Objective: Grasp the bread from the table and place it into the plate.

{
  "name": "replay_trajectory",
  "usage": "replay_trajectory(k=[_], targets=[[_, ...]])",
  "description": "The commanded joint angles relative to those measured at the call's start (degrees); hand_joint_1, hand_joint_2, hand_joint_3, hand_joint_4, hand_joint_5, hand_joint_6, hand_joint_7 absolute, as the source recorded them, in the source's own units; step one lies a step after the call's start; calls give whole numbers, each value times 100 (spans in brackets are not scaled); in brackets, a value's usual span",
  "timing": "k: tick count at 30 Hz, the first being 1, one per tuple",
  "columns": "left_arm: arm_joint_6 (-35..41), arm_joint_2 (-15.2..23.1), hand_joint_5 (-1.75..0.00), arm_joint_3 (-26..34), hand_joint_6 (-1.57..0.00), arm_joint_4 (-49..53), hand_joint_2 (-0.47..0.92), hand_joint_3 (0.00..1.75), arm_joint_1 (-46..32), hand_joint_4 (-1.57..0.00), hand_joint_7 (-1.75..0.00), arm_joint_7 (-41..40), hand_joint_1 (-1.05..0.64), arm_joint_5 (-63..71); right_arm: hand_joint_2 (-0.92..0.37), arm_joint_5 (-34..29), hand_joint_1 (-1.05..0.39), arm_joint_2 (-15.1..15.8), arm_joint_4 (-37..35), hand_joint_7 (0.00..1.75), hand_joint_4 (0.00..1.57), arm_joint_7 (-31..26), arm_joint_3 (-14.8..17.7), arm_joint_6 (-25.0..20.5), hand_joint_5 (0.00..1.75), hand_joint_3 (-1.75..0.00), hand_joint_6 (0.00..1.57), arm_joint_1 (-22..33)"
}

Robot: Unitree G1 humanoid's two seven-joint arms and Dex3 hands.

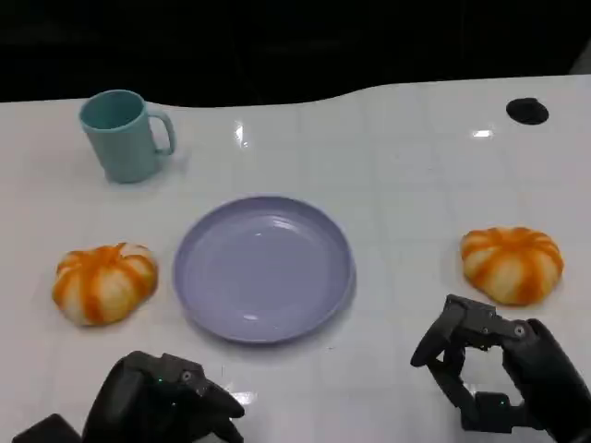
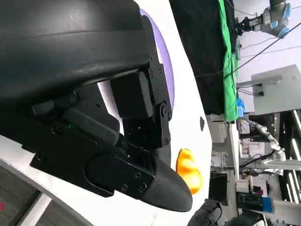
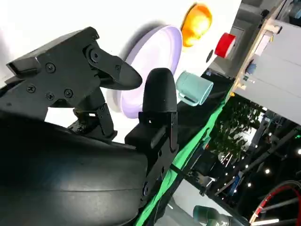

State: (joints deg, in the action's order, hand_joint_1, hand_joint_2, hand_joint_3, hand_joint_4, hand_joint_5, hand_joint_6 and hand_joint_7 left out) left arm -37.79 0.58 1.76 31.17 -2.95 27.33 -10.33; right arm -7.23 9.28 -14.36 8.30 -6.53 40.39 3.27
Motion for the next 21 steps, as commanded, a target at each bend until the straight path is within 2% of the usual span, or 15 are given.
replay_trajectory(k=[1,7,13,15,19,21], targets=[[-34,88,-72,28,-157,16,91,2,29,-141,-23,46,-105,-68,-55,24,-16,100,-49,129,76,13,72,31,175,-101,66,-27],[-43,95,-72,20,-157,9,92,2,30,-141,-23,-29,-105,-6,-55,52,-16,99,-28,127,74,36,71,-12,175,-98,66,-20],[1,92,-72,11,-157,-26,92,2,18,-142,-24,-20,-105,-17,-60,166,-14,64,-89,119,67,84,89,71,171,-88,69,-34],[-28,94,-72,10,-157,1,92,2,27,-142,-24,-14,-105,-10,-64,167,-13,53,-151,110,63,51,119,169,152,-79,69,-71],[23,95,-72,11,-157,-9,92,1,25,-142,-25,-27,-105,-11,-69,-7,-11,78,-216,94,61,-105,232,229,132,-69,65,-184],[1,96,-72,12,-157,7,92,1,29,-142,-25,1,-105,-28,-71,-260,-13,131,-189,77,58,-271,325,133,117,-62,64,-244]])
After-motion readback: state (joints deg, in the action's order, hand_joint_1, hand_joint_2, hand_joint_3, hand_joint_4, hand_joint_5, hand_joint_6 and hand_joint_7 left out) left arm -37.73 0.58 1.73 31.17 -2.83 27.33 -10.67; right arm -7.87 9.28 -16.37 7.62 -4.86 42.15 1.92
